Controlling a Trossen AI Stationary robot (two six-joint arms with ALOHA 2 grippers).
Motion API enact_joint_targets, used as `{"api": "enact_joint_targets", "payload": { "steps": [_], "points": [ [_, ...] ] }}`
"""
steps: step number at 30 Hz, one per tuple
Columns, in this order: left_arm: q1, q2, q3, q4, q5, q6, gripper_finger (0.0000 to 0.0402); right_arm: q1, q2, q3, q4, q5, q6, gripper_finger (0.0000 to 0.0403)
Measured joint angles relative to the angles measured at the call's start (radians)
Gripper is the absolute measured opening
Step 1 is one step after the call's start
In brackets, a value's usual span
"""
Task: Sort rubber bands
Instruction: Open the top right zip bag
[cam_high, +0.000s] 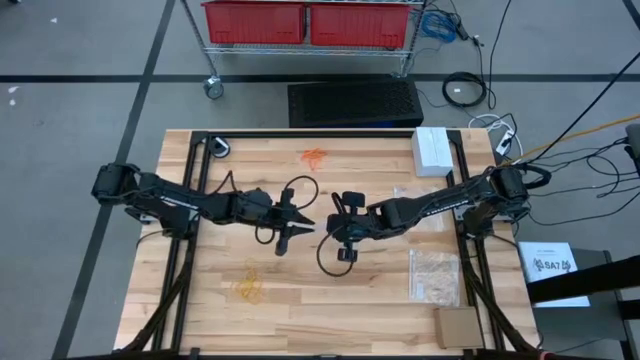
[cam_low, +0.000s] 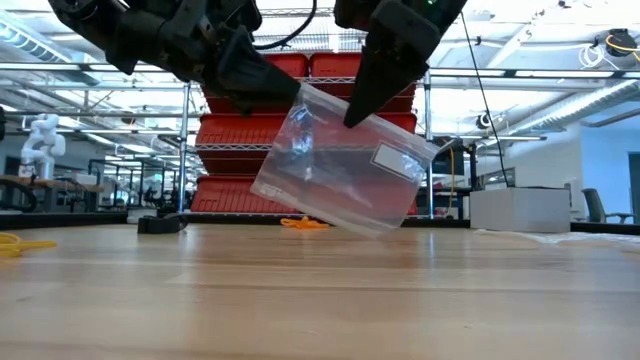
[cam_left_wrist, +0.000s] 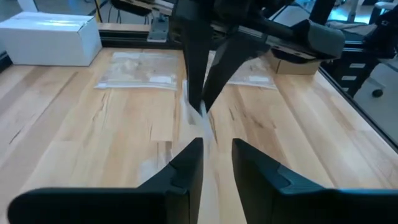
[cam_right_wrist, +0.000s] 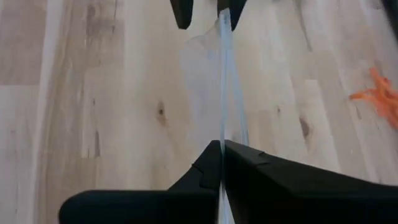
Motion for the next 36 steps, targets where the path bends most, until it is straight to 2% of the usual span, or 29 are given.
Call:
{"api": "enact_joint_targets", "payload": {
  "steps": [9,21,24,29,36],
  "points": [
    [0.0,0.0,0.0,-0.021,-0.006,0.0,0.0086,-0.005,-0.001,0.081,-0.062,-0.023,-0.028,0.0],
    [0.0,0.0,0.001,0.007,-0.012,0.004,0.0084,-0.006,0.004,0.081,-0.099,-0.024,-0.018,0.0],
    [0.0,0.0,0.002,0.006,-0.012,0.01,0.007,-0.006,0.004,0.081,-0.094,-0.024,-0.018,0.0],
    [0.0,0.0,0.002,0.005,-0.011,0.044,0.0013,-0.006,0.004,0.081,-0.082,-0.024,-0.023,0.0],
    [0.0,0.0,0.002,0.005,-0.024,0.055,0.0004,-0.006,0.004,0.081,-0.078,-0.043,-0.01,0.0001]
  ]
}}
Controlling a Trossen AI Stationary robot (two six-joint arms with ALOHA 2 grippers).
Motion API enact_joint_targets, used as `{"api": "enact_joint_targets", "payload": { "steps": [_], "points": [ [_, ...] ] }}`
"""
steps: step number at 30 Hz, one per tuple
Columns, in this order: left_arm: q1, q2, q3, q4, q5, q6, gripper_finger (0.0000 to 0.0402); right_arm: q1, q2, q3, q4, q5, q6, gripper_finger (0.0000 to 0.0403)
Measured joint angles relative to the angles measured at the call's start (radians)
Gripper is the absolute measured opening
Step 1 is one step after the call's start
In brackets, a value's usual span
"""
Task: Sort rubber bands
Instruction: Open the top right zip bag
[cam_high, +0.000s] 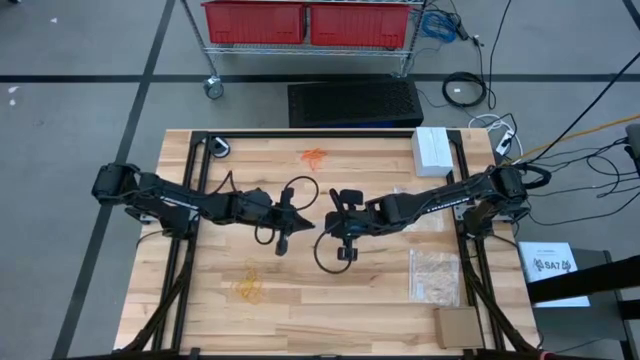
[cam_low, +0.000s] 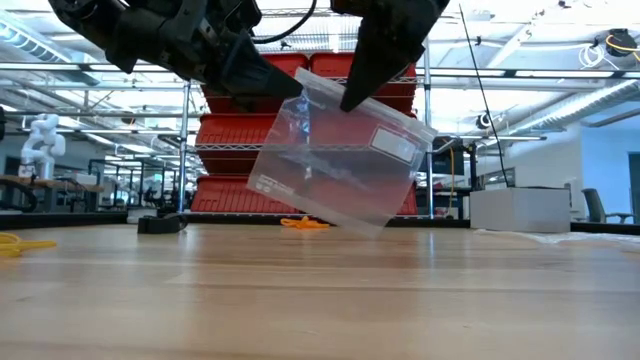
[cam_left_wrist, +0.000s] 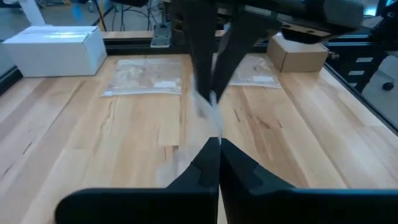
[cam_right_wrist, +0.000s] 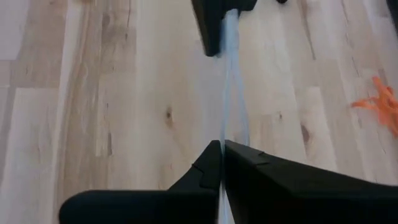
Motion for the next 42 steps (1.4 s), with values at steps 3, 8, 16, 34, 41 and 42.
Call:
{"api": "enact_joint_targets", "payload": {
  "steps": [3,8,16,34,41,42],
  "points": [
    [0.0,0.0,0.0,0.0,-0.011,0.012,0.0003,0.002,0.0,0.0,0.002,-0.004,0.002,0.0013],
    [0.001,0.0,0.0,-0.001,-0.028,0.026,0.0002,0.013,-0.001,0.0,0.003,-0.007,0.005,0.0057],
    [0.002,0.0,0.001,-0.02,-0.032,0.025,0.0001,0.018,-0.026,0.029,-0.039,-0.009,0.054,0.0107],
    [0.002,0.0,0.001,-0.03,-0.045,0.031,0.0,0.029,-0.006,0.057,-0.09,0.046,0.033,0.0007],
    [0.002,0.0,0.001,-0.035,-0.062,0.02,0.0,0.038,0.004,0.057,-0.07,0.054,0.061,0.0001],
    [0.002,0.0,0.001,-0.036,-0.063,0.012,0.0,0.044,0.004,0.057,-0.068,0.058,0.063,0.0001]
  ]
}}
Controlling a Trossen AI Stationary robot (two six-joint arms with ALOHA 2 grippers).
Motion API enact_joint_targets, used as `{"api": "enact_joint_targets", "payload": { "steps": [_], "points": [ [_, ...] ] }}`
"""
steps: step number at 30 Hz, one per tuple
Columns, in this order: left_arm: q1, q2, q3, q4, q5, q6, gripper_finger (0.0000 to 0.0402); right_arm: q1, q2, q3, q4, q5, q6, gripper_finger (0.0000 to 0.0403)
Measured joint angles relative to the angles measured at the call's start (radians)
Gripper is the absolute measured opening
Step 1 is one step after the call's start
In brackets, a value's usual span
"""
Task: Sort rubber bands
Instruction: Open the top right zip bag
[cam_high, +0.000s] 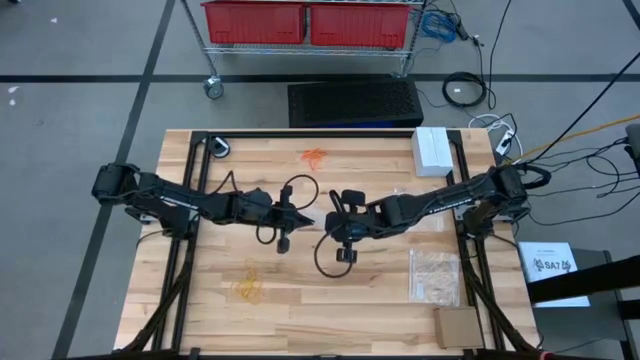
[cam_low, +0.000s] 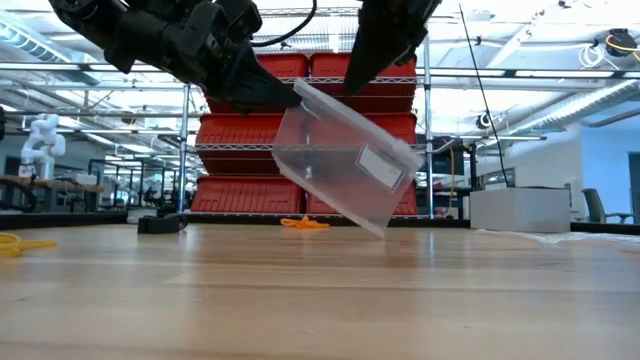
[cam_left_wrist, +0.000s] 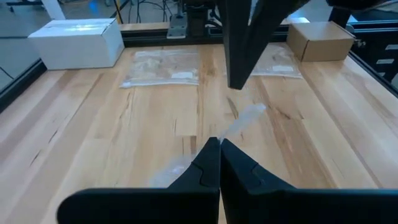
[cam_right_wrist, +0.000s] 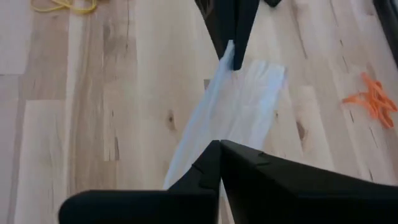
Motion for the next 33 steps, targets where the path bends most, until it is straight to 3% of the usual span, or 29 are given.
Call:
{"api": "enact_joint_targets", "payload": {
  "steps": [28,33],
  "points": [
    [-0.003,0.0,0.0,-0.002,-0.003,-0.015,0.0,-0.008,0.067,0.002,0.049,0.025,0.045,0.0],
    [-0.003,0.0,0.0,-0.011,-0.003,-0.036,0.0,-0.001,0.052,0.001,0.002,0.09,0.078,0.0]
  ]
}}
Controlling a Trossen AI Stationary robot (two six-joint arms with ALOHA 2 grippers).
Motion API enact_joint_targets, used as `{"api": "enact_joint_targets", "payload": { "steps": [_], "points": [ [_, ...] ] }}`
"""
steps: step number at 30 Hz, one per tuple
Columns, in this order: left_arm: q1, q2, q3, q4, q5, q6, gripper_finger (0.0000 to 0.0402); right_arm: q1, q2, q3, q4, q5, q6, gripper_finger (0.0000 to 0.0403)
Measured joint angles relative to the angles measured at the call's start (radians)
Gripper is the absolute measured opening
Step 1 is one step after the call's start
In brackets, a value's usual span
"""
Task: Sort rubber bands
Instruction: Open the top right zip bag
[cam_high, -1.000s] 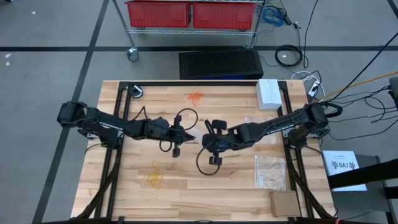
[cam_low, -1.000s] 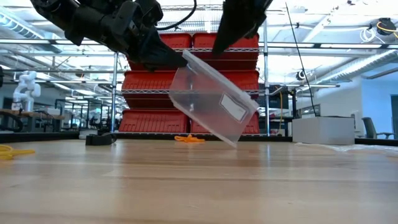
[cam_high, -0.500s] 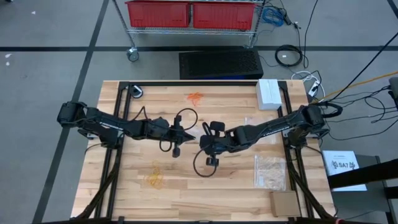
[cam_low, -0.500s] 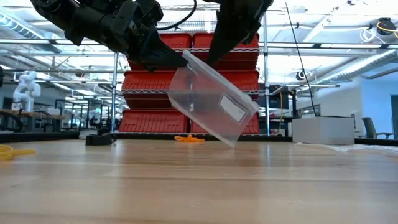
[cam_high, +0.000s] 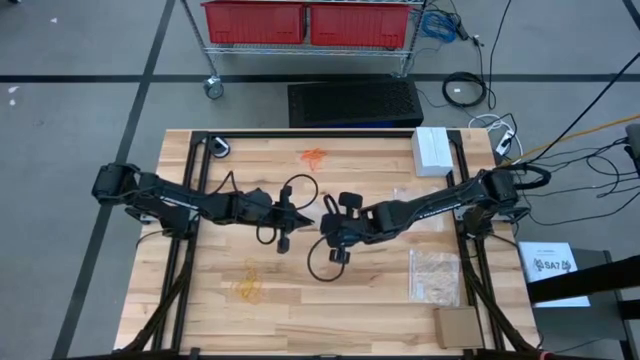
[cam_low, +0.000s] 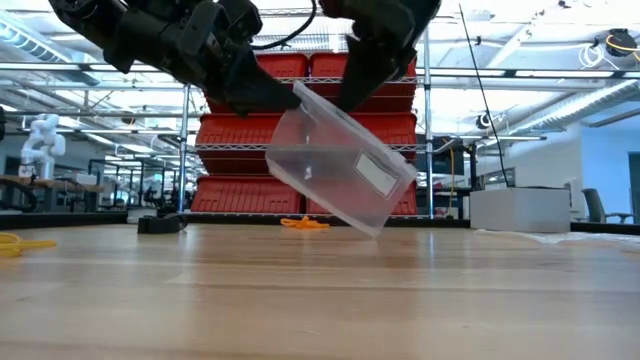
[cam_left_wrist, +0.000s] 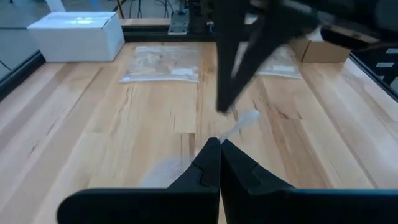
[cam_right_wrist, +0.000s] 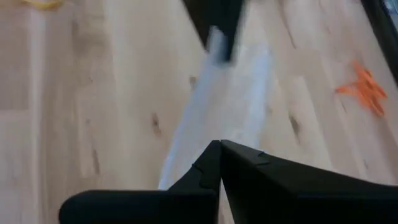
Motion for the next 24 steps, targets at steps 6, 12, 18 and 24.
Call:
{"api": "enact_joint_targets", "payload": {
  "steps": [6,12,18,24],
  "points": [
    [0.0,0.0,0.0,-0.006,-0.033,-0.005,0.0,0.04,-0.03,0.0,-0.038,0.007,0.077,0.0023],
    [0.001,0.0,0.0,-0.002,-0.099,-0.026,0.0,0.061,0.004,0.0,0.031,0.013,0.121,0.0109],
    [0.001,0.0,0.0,0.003,-0.105,-0.03,0.0,0.056,0.087,0.0,0.035,0.214,0.142,0.0207],
    [0.001,0.0,0.0,0.019,-0.098,-0.029,0.0,0.043,0.131,-0.001,0.018,0.291,0.2,0.0227]
  ]
}}
